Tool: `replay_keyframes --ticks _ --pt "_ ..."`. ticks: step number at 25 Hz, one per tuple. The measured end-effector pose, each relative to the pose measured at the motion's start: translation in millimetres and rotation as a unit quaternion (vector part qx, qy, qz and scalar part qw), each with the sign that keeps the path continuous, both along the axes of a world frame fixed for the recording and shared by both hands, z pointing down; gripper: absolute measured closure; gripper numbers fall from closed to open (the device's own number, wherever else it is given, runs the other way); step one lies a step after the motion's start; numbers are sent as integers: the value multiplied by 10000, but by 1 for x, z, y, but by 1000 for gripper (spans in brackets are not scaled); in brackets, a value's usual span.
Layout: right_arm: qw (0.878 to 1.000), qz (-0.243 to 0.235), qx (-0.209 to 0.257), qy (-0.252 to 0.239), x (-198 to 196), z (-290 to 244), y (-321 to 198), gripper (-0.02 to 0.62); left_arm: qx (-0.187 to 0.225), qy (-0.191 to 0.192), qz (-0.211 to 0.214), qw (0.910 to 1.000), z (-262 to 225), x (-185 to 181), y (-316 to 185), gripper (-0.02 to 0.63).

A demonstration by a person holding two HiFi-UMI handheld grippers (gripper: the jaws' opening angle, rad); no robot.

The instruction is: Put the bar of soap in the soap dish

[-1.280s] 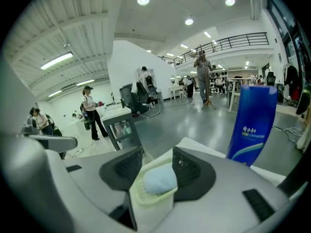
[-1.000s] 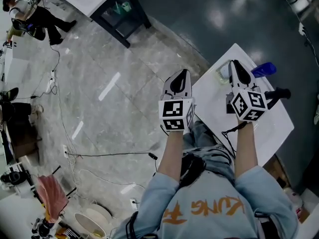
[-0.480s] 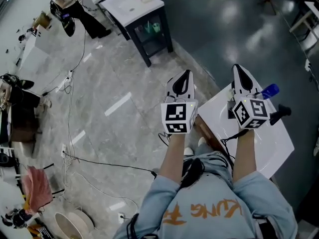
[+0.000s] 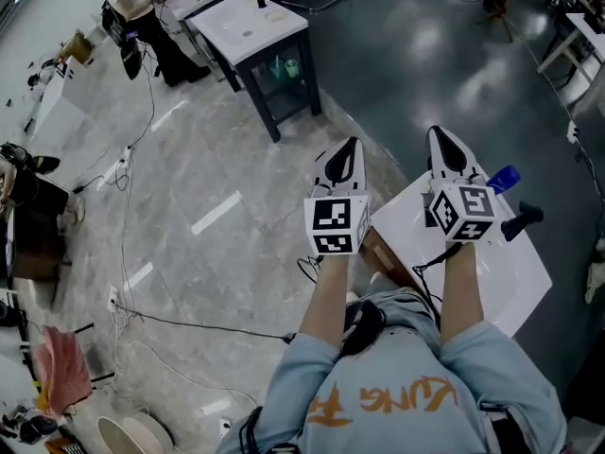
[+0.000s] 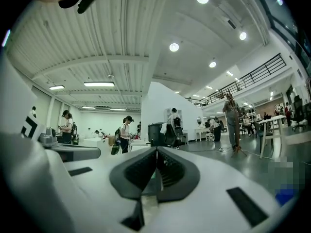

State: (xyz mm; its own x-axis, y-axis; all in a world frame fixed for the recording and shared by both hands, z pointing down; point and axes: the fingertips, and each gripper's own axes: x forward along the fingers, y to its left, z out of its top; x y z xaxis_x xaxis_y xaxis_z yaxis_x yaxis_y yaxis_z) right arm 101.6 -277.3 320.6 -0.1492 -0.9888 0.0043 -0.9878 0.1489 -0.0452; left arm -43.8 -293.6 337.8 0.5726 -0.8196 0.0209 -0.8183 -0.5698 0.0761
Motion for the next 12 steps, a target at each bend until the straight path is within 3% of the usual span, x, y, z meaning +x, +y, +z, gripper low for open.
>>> replay_keyframes --ticks 12 --pt "9996 31 -42 269 6 -1 -1 566 -36 37 170 9998 8 14 -1 583"
